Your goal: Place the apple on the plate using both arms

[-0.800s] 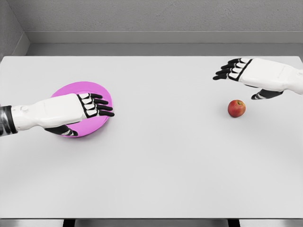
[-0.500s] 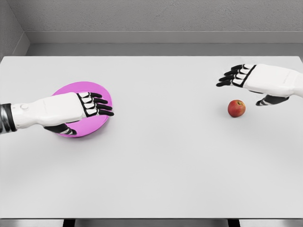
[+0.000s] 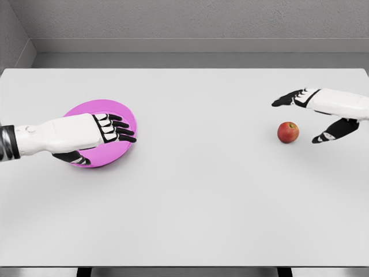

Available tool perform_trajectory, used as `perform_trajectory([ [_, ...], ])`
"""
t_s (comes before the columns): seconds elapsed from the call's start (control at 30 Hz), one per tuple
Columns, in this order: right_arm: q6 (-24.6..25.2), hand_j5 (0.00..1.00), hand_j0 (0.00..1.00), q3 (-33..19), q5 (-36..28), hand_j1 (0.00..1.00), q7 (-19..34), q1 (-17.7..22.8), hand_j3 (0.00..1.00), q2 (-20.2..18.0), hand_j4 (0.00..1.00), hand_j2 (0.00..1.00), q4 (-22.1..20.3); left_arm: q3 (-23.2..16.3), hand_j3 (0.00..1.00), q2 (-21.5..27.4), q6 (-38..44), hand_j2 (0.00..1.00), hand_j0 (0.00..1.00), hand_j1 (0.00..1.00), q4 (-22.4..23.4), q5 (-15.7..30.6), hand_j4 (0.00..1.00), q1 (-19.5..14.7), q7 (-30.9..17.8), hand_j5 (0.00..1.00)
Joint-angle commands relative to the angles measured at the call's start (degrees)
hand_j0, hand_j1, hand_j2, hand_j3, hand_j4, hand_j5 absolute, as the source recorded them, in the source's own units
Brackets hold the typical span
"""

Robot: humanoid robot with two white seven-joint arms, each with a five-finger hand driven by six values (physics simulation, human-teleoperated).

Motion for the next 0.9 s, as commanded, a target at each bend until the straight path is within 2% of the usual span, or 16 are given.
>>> perform_trajectory([
  [0.0,0.4,1.0,1.0,1.1,-0.1,1.0,0.0,0.0,1.0,0.4,1.0,1.0,2.2,0.0,1.0,-0.1,0.1,1.0,1.0,1.0,0.7,0.4,1.0,0.0,-0.1,1.0],
  [0.1,0.5,1.0,1.0,1.6,1.5,1.0,0.0,0.0,1.0,0.5,1.0,1.0,4.4,0.0,1.0,-0.1,0.1,1.0,1.0,1.0,0.7,0.4,1.0,-0.1,-0.1,1.0],
  [0.2,0.5,1.0,1.0,1.6,4.8,1.0,0.0,-0.4,1.0,3.7,1.0,1.0,8.0,0.0,1.0,-0.1,0.1,1.0,1.0,1.0,0.7,0.3,1.0,-0.4,-0.1,1.0],
  [0.5,0.5,1.0,1.0,1.9,7.5,1.0,0.0,-2.0,1.0,8.3,1.0,1.0,14.0,-0.1,1.0,0.0,0.1,1.0,1.0,1.0,0.7,0.3,1.0,-0.4,-0.2,1.0],
  [0.6,0.5,1.0,1.0,2.0,10.9,1.0,0.0,-2.6,1.0,11.4,1.0,1.0,17.4,-0.1,1.0,-0.1,0.1,1.0,1.0,1.0,0.7,0.3,1.0,-0.4,-0.2,1.0],
  [0.87,0.5,1.0,1.0,2.9,12.8,1.0,0.0,-4.0,1.0,13.7,1.0,1.0,19.9,-0.1,1.0,-0.1,0.1,1.0,1.0,1.0,0.7,0.3,1.0,-0.4,-0.2,1.0],
])
